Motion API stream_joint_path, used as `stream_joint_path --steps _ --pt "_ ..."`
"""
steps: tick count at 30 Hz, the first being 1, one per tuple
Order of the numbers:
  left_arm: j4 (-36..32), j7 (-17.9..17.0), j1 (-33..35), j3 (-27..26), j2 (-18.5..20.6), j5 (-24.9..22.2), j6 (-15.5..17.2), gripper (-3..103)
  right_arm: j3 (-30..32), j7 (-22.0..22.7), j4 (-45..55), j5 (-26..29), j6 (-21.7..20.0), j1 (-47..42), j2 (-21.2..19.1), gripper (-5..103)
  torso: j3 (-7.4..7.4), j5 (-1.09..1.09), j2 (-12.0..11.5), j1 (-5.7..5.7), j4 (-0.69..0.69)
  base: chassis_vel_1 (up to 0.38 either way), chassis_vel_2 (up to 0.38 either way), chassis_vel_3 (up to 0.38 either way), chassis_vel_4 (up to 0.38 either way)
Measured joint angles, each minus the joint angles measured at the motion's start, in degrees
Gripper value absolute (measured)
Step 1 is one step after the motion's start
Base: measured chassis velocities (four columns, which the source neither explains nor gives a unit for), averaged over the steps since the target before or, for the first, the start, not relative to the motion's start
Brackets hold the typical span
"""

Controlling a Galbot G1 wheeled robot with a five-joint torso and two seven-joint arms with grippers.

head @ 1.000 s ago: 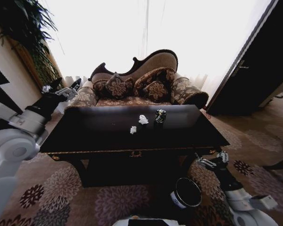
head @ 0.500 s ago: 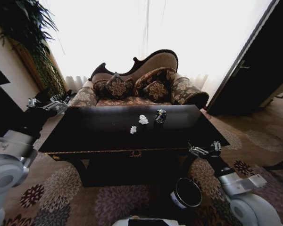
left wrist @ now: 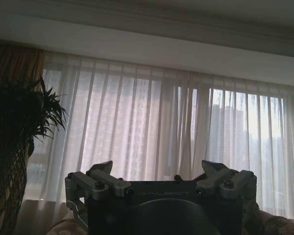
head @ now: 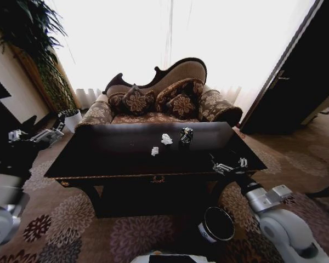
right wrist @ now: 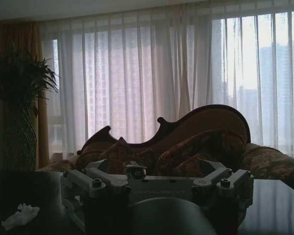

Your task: Move to the front of the table and place the trash on the table into the trash bin.

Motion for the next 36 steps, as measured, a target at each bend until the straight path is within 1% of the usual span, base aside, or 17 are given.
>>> stream_joint_path --steps 2,5,7,10,16,18,19,21,24,26,29,30,33,34,35,36 --pt "0.02 0.04 0.43 -0.1 -0.41 0.27 -0.03 100 -0.47 0.24 -0.43 0.19 -0.27 1.01 -0.19 100 0.0 -0.01 0.0 0.0 0.0 0.0 0.0 0.0 0.0" --pt "0.07 0.15 2.59 -0.96 -1.98 0.83 -0.13 100 -3.98 0.73 -3.97 -0.11 -1.66 5.66 -0.84 100 0.0 0.0 0.0 0.0 0.01 0.0 0.0 0.0 0.0" --pt "0.07 0.17 2.78 -1.1 -2.05 0.84 -0.13 100 -4.36 0.72 -4.51 -0.33 -1.74 6.07 -0.9 100 0.0 0.0 0.0 0.0 0.01 0.0 0.0 0.0 0.0" --pt "0.11 0.26 4.29 -2.26 -2.35 0.91 -0.16 100 -7.33 0.45 -9.54 -1.75 -1.81 9.49 -1.59 100 0.0 0.01 0.0 0.0 0.0 0.0 0.0 0.0 0.0" --pt "0.13 0.41 4.97 -2.88 -2.52 1.13 -0.19 100 -10.85 -0.34 -13.26 -1.75 -1.85 14.25 -2.65 100 0.0 0.0 0.0 0.0 0.0 0.0 0.0 0.0 0.0" --pt "0.15 0.5 5.14 -3.21 -2.51 1.14 -0.2 100 -13.84 -0.66 -15.96 -1.65 -1.86 18.38 -3.52 100 0.0 0.0 0.0 0.0 0.0 0.0 0.0 0.0 0.0" --pt "0.15 0.5 5.14 -3.21 -2.51 1.14 -0.2 100 -13.84 -0.66 -15.96 -1.65 -1.86 18.38 -3.52 100 0.0 0.0 0.0 0.0 0.0 0.0 0.0 0.0 0.0" --pt "0.15 0.57 5.19 -3.53 -2.41 1.09 -0.2 100 -16.83 -0.3 -18.5 -0.92 -2.33 22.7 -4.01 100 0.01 -0.01 0.0 0.01 0.01 0.0 0.0 0.0 0.0" --pt "0.16 0.61 5.17 -3.56 -2.41 1.06 -0.2 100 -18.59 0.2 -19.43 0.05 -3.03 24.92 -4.05 100 0.01 0.01 -0.01 0.01 0.0 0.0 0.0 0.0 0.0" --pt "0.17 0.74 5.01 -3.3 -2.77 1.25 -0.18 100 -21.45 1.0 -20.53 1.39 -4.28 28.37 -3.82 100 0.01 -0.01 0.0 0.01 0.0 0.0 0.0 0.0 0.0" --pt "0.18 0.83 4.93 -3.0 -3.03 1.56 -0.16 100 -22.63 1.25 -20.96 1.55 -4.64 29.64 -3.6 100 0.0 0.0 0.0 0.01 0.01 0.0 0.0 0.0 0.0" --pt "0.19 0.95 4.9 -2.64 -3.37 2.02 -0.11 100 -24.5 1.73 -21.75 1.53 -5.07 31.17 -3.29 100 0.01 -0.02 0.0 0.0 0.01 0.0 0.0 0.0 0.0" --pt "0.19 1.0 4.84 -2.56 -3.44 2.15 -0.09 100 -25.55 1.87 -22.28 1.34 -5.18 31.86 -3.17 100 0.01 -0.01 0.0 0.01 0.01 0.0 0.0 0.0 0.0" --pt "0.19 1.02 4.75 -2.51 -3.47 2.24 -0.08 100 -26.56 1.9 -22.62 1.2 -5.23 32.5 -3.13 100 0.01 0.0 0.0 0.01 0.0 0.0 0.0 0.0 0.0" --pt "0.19 1.08 4.58 -2.24 -3.68 2.6 -0.05 100 -29.3 2.01 -23.35 0.89 -5.52 34.66 -3.13 100 0.0 -0.01 0.0 0.01 0.0 0.0 0.0 0.0 0.0" --pt "0.19 1.08 4.58 -2.18 -3.76 2.69 -0.04 100 -30.24 2.07 -23.7 0.74 -5.55 35.4 -3.17 100 0.0 -0.01 0.0 0.01 0.01 0.0 0.0 0.0 0.0"
